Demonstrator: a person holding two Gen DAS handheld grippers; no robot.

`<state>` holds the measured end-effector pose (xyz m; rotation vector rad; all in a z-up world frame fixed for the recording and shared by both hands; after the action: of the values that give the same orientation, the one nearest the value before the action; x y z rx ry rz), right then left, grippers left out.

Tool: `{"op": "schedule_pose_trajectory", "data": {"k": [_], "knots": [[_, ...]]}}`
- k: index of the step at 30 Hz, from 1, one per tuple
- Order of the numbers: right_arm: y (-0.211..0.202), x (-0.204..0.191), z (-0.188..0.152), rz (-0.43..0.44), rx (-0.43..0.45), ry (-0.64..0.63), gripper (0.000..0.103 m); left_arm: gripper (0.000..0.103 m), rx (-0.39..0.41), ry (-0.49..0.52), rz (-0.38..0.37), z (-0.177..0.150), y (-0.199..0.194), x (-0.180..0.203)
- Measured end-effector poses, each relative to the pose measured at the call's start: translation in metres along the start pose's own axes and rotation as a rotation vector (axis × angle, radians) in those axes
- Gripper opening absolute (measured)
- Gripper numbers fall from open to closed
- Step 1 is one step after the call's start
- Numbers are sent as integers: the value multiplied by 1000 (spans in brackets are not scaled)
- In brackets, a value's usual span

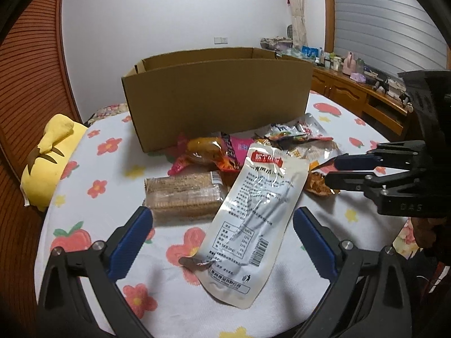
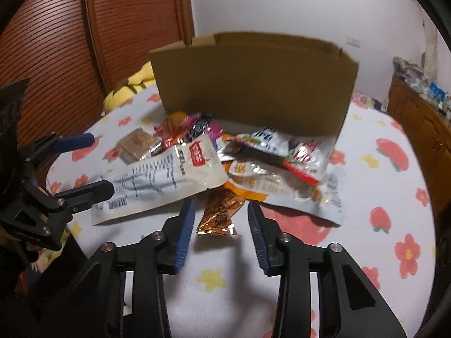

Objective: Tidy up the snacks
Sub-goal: 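Grasp the gold foil candy with the right tool while the left tool grasps the white sausage pouch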

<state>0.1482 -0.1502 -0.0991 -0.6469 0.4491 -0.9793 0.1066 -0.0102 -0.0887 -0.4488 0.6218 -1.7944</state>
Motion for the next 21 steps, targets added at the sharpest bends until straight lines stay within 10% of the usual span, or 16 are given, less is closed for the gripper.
{"op": "schedule_pose_trajectory", "data": {"k": [21], "knots": [[24,5,-8,-18,-79,-117,22,97,-110,71,-92,4,30,11]]}}
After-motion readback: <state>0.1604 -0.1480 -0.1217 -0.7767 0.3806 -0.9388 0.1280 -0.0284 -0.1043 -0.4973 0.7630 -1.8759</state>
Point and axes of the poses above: each gripper's, at about its wrist camera, not at the fingertips, and y roughly the way its jaws point, x to its right, z to its top, the point moved 3 cm from there along y, roughly the way its jaws point, and after that the axes turned 1 degree about x, right-handed, at the moved point
